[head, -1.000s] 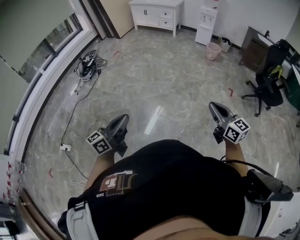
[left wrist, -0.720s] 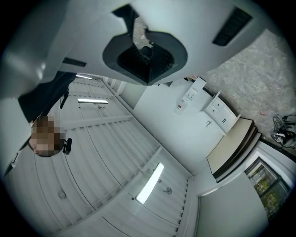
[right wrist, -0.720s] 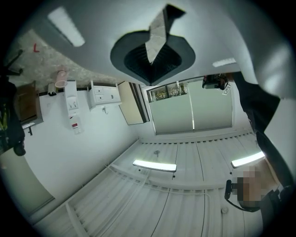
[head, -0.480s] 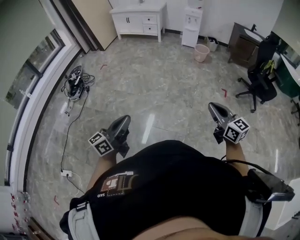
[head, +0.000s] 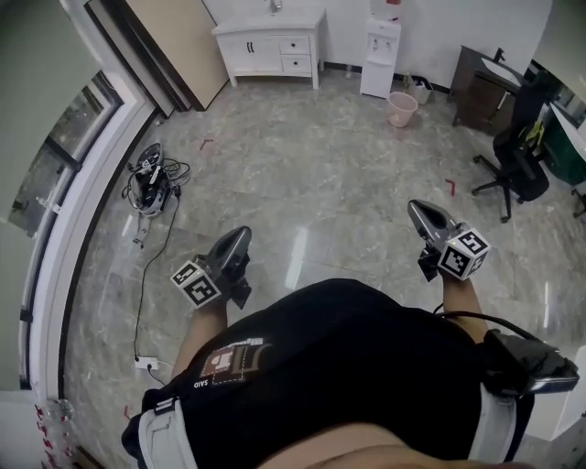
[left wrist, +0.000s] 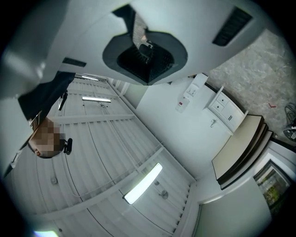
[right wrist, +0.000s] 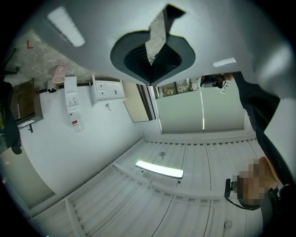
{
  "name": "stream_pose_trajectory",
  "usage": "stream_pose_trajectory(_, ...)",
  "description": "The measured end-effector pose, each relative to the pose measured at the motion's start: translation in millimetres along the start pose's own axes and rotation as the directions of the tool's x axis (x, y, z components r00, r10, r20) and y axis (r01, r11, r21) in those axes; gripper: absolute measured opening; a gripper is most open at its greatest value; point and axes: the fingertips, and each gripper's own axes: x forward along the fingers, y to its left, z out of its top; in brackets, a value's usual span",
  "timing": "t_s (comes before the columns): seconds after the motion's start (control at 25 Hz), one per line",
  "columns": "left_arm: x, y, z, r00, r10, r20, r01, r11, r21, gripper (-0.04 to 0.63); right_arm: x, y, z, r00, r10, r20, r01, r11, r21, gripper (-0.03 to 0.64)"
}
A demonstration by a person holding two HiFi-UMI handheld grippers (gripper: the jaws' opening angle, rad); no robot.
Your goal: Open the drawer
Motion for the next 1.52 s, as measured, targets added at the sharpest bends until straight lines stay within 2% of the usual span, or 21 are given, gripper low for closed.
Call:
stream_pose_trajectory(0.16,-7,30,9,0.999,0.033,0.041,-0.033,0.999,-0.005,-0.011,32,-6,-9,0.999,0.024,-0.035,-0.024,1.000,-0.010,-0.009)
stream_pose_trajectory(0.4,2,63,9,0.994,0.100,0.041,-0.099,0.994,-0.041,-0.011,80,-35,-2,0.997,0.071,-0.034,-0.070,0.997,0.024,-0.009)
stream_pose_trajectory(0.76,79,80,26,0.978,0.182,0.104,-0.184,0.983,0.015,-0.009,143,-129,27,0.979,0.198,-0.039,-0.197,0.980,0.018,-0.009)
stream_pose_trajectory(0.96,138,94,26,0.970,0.210,0.125,-0.213,0.977,0.011,-0.011,167,-184,54,0.968,0.248,-0.034,-0.248,0.969,-0.006,-0.009)
stream_pose_trajectory(1.16,202,111,20,0.970,0.220,0.104,-0.221,0.975,-0.001,-0.011,177,-247,61,0.969,0.245,-0.044,-0.244,0.970,0.021,-0.009)
stream_pose_trajectory(1.28,239,122,16,0.976,0.199,0.094,-0.199,0.980,-0.007,-0.009,181,-282,60,0.971,0.231,-0.055,-0.229,0.973,0.034,-0.009)
stream_pose_trajectory(1.52,271,158,12,0.981,0.182,0.061,-0.182,0.983,-0.017,-0.009,201,-317,47,0.980,0.189,-0.067,-0.186,0.981,0.052,-0.009)
